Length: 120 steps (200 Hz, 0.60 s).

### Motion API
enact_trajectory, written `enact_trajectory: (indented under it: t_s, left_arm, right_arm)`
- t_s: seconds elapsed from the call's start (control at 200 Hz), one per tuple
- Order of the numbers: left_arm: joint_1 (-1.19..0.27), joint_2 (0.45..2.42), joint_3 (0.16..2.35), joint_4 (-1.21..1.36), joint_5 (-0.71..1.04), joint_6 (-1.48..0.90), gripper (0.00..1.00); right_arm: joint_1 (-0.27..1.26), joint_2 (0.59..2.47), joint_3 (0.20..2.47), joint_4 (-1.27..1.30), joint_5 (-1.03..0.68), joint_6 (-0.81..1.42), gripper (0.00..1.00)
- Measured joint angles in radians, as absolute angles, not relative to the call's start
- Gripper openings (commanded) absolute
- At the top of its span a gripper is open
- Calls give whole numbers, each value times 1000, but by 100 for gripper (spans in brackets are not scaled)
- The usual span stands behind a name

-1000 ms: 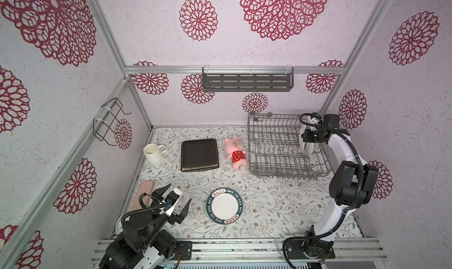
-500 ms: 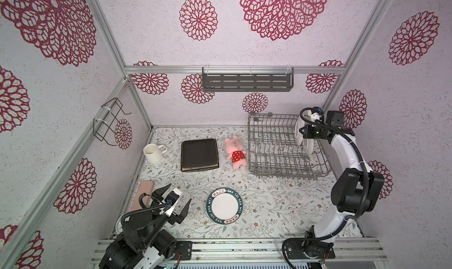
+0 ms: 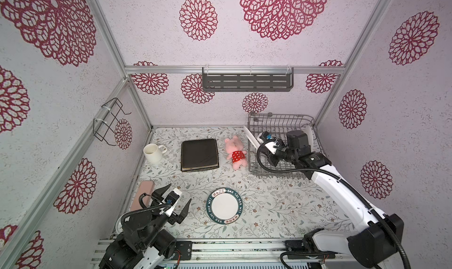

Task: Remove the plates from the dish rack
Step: 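Lift the white plate out of the rack toward the plate stack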

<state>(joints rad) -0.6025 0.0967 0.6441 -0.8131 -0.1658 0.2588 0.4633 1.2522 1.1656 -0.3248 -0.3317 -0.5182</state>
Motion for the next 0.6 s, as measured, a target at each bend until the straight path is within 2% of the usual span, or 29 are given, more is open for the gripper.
enact_trajectory:
  t_s: [0.305,0.6]
  left_arm:
    - [-604,96,644,-813,-167,259,97]
    - [-605,85,644,-813,-167,259,97]
  right_arm:
    - [863,1122,970,-192,-39,-725,0]
    - [1195,1109,721,3,294,-921,0]
